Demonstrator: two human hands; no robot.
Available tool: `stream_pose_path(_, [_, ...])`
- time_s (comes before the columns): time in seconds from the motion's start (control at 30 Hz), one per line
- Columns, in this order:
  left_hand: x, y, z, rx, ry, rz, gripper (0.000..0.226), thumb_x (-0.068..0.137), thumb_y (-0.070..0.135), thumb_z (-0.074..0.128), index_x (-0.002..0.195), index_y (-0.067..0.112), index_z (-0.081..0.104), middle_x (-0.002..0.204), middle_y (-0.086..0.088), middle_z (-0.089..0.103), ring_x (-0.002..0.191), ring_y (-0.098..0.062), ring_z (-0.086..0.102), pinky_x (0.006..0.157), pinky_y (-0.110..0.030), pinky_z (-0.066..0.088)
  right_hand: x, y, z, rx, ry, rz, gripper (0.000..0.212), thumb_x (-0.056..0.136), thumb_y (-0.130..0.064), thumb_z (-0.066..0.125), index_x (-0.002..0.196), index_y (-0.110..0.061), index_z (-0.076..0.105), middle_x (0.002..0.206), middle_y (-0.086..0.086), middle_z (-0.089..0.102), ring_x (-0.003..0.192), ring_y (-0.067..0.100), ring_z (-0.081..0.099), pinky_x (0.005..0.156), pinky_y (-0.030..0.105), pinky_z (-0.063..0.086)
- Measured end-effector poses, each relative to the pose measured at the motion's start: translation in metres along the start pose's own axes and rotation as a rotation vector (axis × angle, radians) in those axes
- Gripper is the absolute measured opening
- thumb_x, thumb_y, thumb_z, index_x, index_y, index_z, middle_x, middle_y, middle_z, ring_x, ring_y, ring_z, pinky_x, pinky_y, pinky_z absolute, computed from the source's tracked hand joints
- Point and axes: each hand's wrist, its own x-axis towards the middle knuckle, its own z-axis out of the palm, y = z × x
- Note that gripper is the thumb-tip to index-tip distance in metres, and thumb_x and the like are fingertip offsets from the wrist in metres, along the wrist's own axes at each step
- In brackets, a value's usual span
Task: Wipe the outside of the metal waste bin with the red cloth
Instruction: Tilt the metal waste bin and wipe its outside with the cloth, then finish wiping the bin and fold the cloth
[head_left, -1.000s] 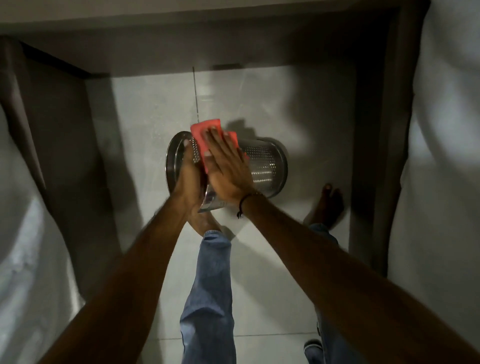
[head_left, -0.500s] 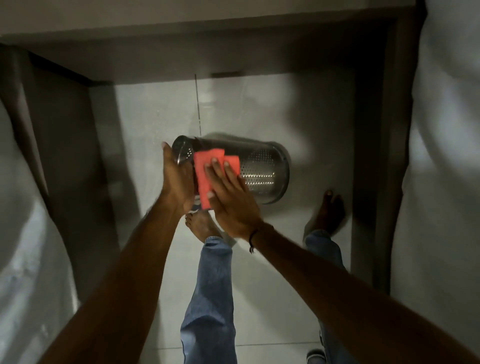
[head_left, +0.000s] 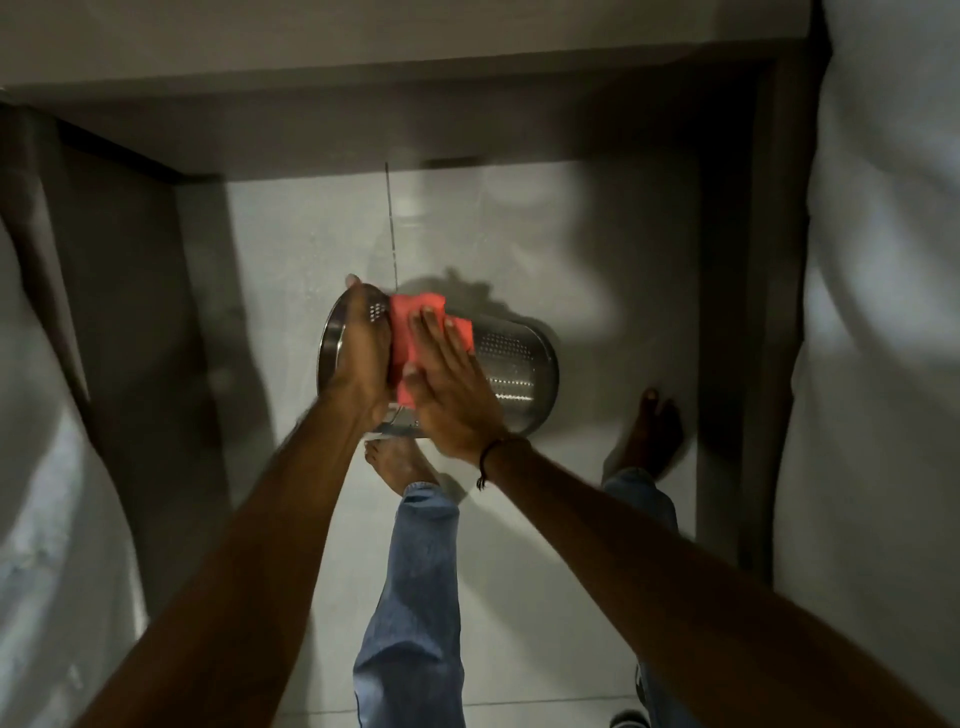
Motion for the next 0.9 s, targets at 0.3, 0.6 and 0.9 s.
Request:
stream_pose_path(0.3, [-0.015, -0.036, 0.026, 0.426, -0.080, 0.053, 0.091, 0.071, 0.094, 0.023, 0.124, 0.037, 0.072, 0.133, -0.011, 0.071, 0.123, -0.024, 0.067, 0.112, -0.042, 0.049, 0.035, -0.008, -0.044, 1.368, 0.162, 0.508, 0.051, 0.110, -0.040, 0.034, 0.154, -0.016, 0.042, 0.153, 0.021, 0.053, 0.139, 0.041, 0.053, 0.114, 0.058, 0.046])
stream_pose_path(0.6, [0.011, -0.058, 0.027, 0.440, -0.192, 0.001, 0.073, 0.081, 0.092, 0.021, 0.101, 0.050, 0.077, 0.107, 0.013, 0.082, 0.113, -0.004, 0.073, 0.104, -0.026, 0.054, 0.007, 0.022, -0.074, 1.011, 0.042, 0.560, 0.046, 0.092, -0.034, 0.071, 0.124, -0.001, 0.068, 0.103, 0.036, 0.074, 0.079, 0.036, 0.078, 0.080, 0.041, 0.065])
stream_pose_path(0.9, [-0.013, 0.029, 0.047, 0.110, -0.063, 0.148, 0.017, 0.099, 0.012, 0.061, 0.113, 0.018, 0.068, 0.111, -0.005, 0.072, 0.102, -0.021, 0.067, 0.093, -0.045, 0.056, 0.002, 0.006, -0.182, 1.063, -0.034, 0.471, 0.039, 0.088, -0.018, 0.063, 0.124, -0.005, 0.070, 0.102, 0.013, 0.075, 0.081, 0.027, 0.073, 0.066, 0.037, 0.063])
